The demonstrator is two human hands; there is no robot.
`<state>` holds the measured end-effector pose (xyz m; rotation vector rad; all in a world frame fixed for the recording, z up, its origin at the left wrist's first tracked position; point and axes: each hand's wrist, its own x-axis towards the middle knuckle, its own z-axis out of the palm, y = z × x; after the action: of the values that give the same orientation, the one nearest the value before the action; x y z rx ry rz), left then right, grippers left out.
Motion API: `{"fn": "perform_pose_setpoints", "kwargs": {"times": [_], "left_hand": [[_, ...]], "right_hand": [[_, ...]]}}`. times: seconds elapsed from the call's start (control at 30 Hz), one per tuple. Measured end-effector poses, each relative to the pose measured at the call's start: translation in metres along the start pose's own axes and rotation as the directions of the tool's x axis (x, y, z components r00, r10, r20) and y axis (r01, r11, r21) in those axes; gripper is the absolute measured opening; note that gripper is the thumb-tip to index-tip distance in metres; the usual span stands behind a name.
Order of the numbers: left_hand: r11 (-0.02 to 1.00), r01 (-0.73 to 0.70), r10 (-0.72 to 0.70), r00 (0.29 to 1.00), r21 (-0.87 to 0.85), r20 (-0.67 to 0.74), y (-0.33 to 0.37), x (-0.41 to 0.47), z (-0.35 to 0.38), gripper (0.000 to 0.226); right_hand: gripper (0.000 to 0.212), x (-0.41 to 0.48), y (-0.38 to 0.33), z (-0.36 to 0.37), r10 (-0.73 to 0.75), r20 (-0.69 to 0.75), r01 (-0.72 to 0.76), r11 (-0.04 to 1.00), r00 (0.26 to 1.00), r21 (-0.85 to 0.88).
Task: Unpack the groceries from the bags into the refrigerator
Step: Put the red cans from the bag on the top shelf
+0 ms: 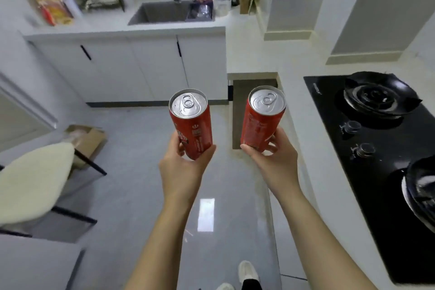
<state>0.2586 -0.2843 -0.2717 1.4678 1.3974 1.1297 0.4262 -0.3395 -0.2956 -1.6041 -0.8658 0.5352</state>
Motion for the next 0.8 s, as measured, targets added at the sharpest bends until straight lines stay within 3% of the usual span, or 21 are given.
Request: {"fn": "perform_pose_setpoints", "kwargs": {"times": [0.17,0.5,0.63,0.8], "left_hand": [[0.998,0.028,-0.017,0.976,0.049,-0.215,-0.003,-0.015,-0.036,0.051],[0.986,0.002,0.090,0.838,0.167,-0.539,-0.007,-0.077,-0.155,0.056],[0.992,0.077,0.013,0.723,0.099,-0.691,-0.015,-0.117,-0.210,0.058],[0.988,0.150,-0.047,0.548,0.043,-0.835,-0.017,-0.164,-0.252,0.044]], "right_hand": [[0.062,0.005,-0.008,0.035,-0.152,0.203,0.155,0.988,0.967,0.004],[0.056,-0.050,-0.061,0.126,-0.247,0.494,0.201,0.969,0.833,0.146],[0.055,-0.097,-0.087,0.165,-0.283,0.628,0.169,0.957,0.725,0.236],[0.056,-0.149,-0.111,0.201,-0.369,0.776,0.191,0.929,0.511,0.316]]}}
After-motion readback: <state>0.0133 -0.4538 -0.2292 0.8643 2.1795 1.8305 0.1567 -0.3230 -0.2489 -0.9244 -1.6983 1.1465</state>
